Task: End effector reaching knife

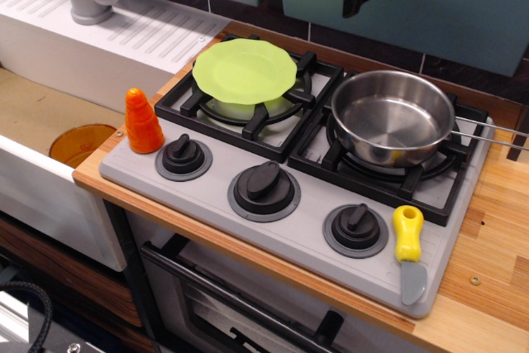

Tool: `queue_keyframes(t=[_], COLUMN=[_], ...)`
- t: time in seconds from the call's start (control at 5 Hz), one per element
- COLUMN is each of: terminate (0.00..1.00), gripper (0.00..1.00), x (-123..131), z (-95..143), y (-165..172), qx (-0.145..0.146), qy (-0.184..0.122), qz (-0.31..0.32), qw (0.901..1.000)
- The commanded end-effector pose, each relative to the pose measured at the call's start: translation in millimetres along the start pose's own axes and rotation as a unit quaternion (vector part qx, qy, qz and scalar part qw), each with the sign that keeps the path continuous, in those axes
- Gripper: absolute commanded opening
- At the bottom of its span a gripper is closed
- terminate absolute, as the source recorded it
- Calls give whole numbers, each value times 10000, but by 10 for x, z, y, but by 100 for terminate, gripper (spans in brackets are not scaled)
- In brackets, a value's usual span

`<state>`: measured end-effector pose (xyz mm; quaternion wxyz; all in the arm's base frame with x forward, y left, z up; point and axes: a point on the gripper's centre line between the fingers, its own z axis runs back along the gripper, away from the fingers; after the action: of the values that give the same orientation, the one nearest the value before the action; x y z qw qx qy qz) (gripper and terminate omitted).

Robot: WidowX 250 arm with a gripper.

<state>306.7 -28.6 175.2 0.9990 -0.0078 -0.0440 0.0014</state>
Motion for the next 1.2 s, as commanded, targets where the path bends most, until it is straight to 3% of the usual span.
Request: queue_keyframes(t=[0.0,0.4,1.0], terminate=[0,0,0], gripper=[100,100,100], x=[0,-93,-21], z=[0,36,-438], y=[0,-391,-897], qx=[0,265,381], qy=[0,0,-505], qz=[0,448,813], qw=[10000,9986,9947])
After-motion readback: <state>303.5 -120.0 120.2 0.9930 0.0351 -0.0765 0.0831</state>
